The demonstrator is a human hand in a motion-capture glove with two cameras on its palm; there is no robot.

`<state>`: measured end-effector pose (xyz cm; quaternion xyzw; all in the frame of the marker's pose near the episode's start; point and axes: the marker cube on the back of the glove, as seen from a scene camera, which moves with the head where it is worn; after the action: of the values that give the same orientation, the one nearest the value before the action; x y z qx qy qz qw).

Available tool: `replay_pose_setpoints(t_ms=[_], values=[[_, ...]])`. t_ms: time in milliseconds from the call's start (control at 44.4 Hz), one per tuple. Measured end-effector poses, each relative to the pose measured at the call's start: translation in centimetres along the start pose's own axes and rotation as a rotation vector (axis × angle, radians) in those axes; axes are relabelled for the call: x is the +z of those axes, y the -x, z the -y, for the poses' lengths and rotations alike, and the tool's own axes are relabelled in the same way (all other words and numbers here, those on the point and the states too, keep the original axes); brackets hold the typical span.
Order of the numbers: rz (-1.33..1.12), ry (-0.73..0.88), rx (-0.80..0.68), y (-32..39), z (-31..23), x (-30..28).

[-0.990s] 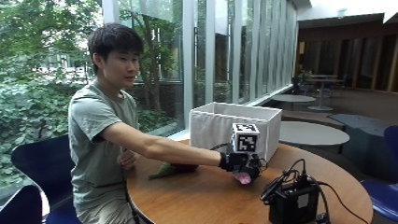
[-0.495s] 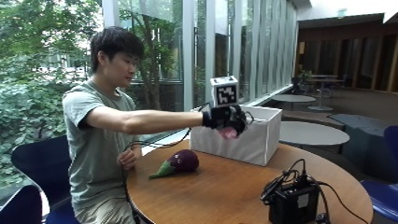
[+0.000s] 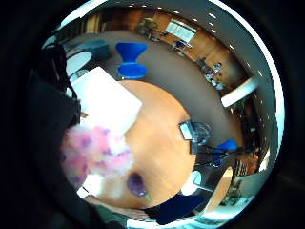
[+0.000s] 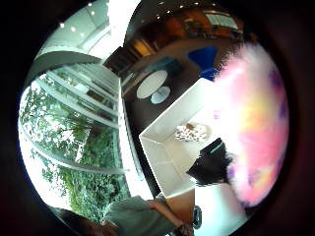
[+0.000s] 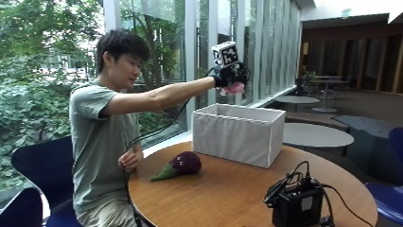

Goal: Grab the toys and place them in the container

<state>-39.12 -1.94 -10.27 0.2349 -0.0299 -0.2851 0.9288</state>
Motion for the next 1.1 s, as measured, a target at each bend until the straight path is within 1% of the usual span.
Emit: replay_pose_setpoints(t_ms=[45, 67, 180, 247, 337, 405, 495, 562, 630, 720, 787, 855, 877, 945, 967, 990, 1057, 1102], values=[[0.043, 0.037, -0.045, 3.0, 0.6, 1.9], [0.03, 0.054, -0.051, 3.2, 0.7, 2.8], [-0.189, 0.146, -0.031, -0.1, 0.0, 5.9], [-0.23, 0.2, -0.03, -0.3, 0.1, 7.1], [-0.179, 0.289, -0.037, 0.0, 0.3, 8.1], [-0.078, 0.371, -0.01, 0.8, 0.3, 8.3], [0.019, 0.36, 0.066, 2.1, 0.8, 7.4], [0.005, 0.339, 0.097, 1.4, 0.5, 5.9], [-0.065, 0.323, 0.076, -2.2, -1.5, 3.0], [-0.072, 0.283, 0.089, -4.9, -4.4, -1.1], [-0.097, 0.296, 0.099, -8.3, -7.7, -3.2], [-0.093, 0.336, 0.204, -10.3, -11.5, -4.1], [-0.066, 0.349, 0.206, -10.5, -12.8, -4.1], [0.007, 0.379, 0.134, -12.3, -17.2, -3.6], [-0.019, 0.386, 0.154, -13.5, -18.7, -3.0], [-0.077, 0.387, 0.215, -15.0, -20.1, -2.3], [-0.265, 0.354, 0.439, -18.6, -23.1, 0.7], [-0.294, 0.347, 0.505, -20.2, -25.1, 2.9]])
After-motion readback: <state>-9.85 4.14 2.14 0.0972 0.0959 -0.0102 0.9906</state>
